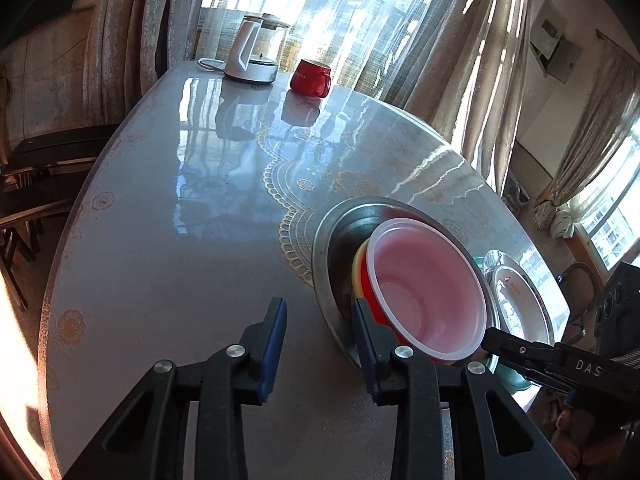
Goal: Organize plates and bowls
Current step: 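Close the right tool on the steel bowl rim, then lift the nested steel bowl stack with the right tool, then carry the bowl stack over the plate stack and lower it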
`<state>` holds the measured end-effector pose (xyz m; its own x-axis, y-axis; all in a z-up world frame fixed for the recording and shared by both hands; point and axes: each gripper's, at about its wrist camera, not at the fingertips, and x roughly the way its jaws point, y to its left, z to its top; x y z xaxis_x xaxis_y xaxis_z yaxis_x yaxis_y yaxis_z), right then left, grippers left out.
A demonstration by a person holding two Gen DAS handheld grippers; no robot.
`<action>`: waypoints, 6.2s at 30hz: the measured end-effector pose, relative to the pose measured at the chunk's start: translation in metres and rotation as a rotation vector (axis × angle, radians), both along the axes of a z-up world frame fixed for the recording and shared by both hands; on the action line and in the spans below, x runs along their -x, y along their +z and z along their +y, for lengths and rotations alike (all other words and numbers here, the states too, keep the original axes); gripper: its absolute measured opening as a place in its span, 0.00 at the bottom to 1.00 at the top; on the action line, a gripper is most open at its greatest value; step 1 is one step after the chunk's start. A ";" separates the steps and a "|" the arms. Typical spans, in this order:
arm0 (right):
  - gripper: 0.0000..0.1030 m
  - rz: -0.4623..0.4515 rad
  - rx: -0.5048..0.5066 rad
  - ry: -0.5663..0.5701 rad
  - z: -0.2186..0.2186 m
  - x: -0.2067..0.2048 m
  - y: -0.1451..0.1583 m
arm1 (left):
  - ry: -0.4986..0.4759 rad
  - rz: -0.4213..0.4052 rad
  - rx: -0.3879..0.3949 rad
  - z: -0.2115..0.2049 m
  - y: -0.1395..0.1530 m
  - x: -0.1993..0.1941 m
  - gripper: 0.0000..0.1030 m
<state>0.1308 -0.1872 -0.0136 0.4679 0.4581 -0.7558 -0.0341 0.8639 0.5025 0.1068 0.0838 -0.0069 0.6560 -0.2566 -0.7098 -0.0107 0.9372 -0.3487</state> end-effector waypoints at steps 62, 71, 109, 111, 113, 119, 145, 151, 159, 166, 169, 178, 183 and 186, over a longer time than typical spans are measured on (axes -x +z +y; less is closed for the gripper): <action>0.16 -0.050 0.082 0.084 0.023 -0.010 -0.007 | -0.069 0.051 -0.133 -0.023 -0.002 0.004 0.23; 0.16 -0.078 0.060 0.083 0.019 -0.004 0.000 | -0.066 0.012 -0.152 -0.028 0.008 0.010 0.23; 0.16 -0.253 0.054 -0.218 -0.108 0.038 0.066 | -0.311 -0.225 -0.135 -0.155 0.074 -0.010 0.24; 0.16 -0.251 0.053 -0.238 -0.115 0.042 0.066 | -0.325 -0.227 -0.130 -0.162 0.073 -0.011 0.24; 0.16 -0.250 0.053 -0.256 -0.121 0.049 0.066 | -0.334 -0.233 -0.125 -0.169 0.073 -0.012 0.24; 0.16 -0.241 0.052 -0.300 -0.134 0.053 0.064 | -0.363 -0.235 -0.140 -0.189 0.068 -0.015 0.25; 0.18 -0.127 0.042 -0.337 -0.148 0.051 0.035 | -0.378 -0.162 -0.158 -0.206 0.039 -0.020 0.25; 0.18 -0.124 0.052 -0.334 -0.147 0.047 0.035 | -0.370 -0.151 -0.159 -0.205 0.036 -0.024 0.26; 0.19 -0.104 0.053 -0.332 -0.146 0.042 0.031 | -0.364 -0.140 -0.153 -0.204 0.032 -0.024 0.26; 0.19 -0.094 0.051 -0.340 -0.146 0.038 0.029 | -0.363 -0.132 -0.153 -0.204 0.030 -0.025 0.26; 0.19 -0.082 0.046 -0.342 -0.145 0.037 0.025 | -0.361 -0.122 -0.153 -0.204 0.027 -0.026 0.26; 0.23 -0.087 0.043 -0.330 -0.142 0.036 0.025 | -0.357 -0.090 -0.139 -0.199 0.016 -0.033 0.26; 0.24 -0.091 0.042 -0.331 -0.144 0.040 0.027 | -0.363 -0.104 -0.146 -0.199 0.014 -0.029 0.26; 0.24 -0.095 0.040 -0.341 -0.149 0.045 0.028 | -0.362 -0.103 -0.140 -0.197 0.014 -0.029 0.26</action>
<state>0.0856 -0.3359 0.0139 0.6577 0.2346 -0.7158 0.2145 0.8526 0.4766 0.1355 -0.1137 0.0067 0.6107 -0.3898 -0.6892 0.3570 0.9125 -0.1998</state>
